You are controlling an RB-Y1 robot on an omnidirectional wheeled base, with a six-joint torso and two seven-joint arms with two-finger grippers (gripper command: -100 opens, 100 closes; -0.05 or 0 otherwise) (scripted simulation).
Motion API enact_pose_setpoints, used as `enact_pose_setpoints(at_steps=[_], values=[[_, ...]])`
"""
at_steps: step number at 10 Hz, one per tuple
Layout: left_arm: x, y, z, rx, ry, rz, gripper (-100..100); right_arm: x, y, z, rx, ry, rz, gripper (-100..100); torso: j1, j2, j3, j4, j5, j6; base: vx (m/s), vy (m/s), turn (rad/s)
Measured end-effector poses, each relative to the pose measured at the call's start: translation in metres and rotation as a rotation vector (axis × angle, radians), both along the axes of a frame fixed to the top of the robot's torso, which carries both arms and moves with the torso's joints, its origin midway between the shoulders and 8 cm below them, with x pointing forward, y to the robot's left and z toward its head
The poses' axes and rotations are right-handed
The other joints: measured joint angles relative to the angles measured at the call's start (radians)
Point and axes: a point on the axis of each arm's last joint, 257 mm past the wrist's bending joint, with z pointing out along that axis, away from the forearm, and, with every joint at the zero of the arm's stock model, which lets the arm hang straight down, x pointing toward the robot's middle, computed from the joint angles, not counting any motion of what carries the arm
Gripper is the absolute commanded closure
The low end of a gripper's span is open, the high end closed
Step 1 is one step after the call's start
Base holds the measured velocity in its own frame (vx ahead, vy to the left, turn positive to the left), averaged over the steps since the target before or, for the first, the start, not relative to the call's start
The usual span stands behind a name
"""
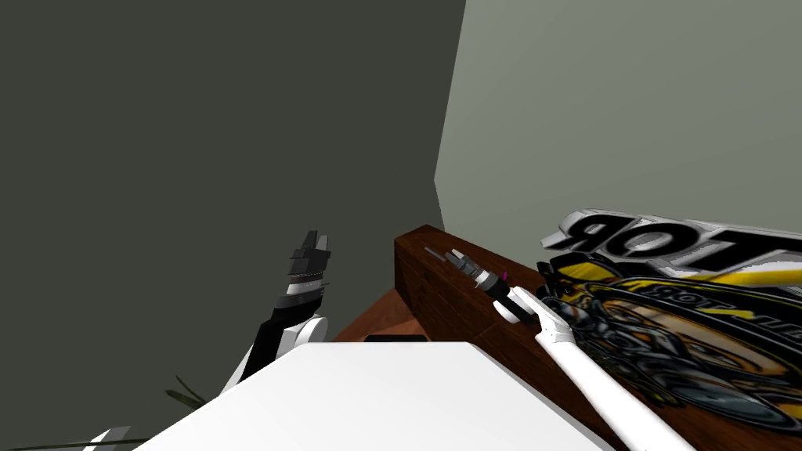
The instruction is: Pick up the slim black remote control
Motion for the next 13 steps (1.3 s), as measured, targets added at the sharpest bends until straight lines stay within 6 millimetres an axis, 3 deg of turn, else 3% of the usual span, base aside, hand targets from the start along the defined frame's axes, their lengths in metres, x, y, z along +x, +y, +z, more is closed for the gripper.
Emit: enact_pose_setpoints(at_steps=[5, 13], values=[[0.000, 0.000, 0.000, 0.000, 0.000, 0.000, 0, 0.011, -0.040, -0.037, -0.212, 0.098, 0.002, -100, 0.001, -0.001, -0.001, 0.000, 0.000, -0.001, -0.026, 0.001, 0.216], [0.000, 0.000, 0.000, 0.000, 0.000, 0.000, 0, 0.010, -0.135, -0.091, -0.488, 0.304, -0.035, -100, 0.002, -0.003, -0.002, -0.001, 0.000, 0.000, -0.004, 0.012, 0.195]])
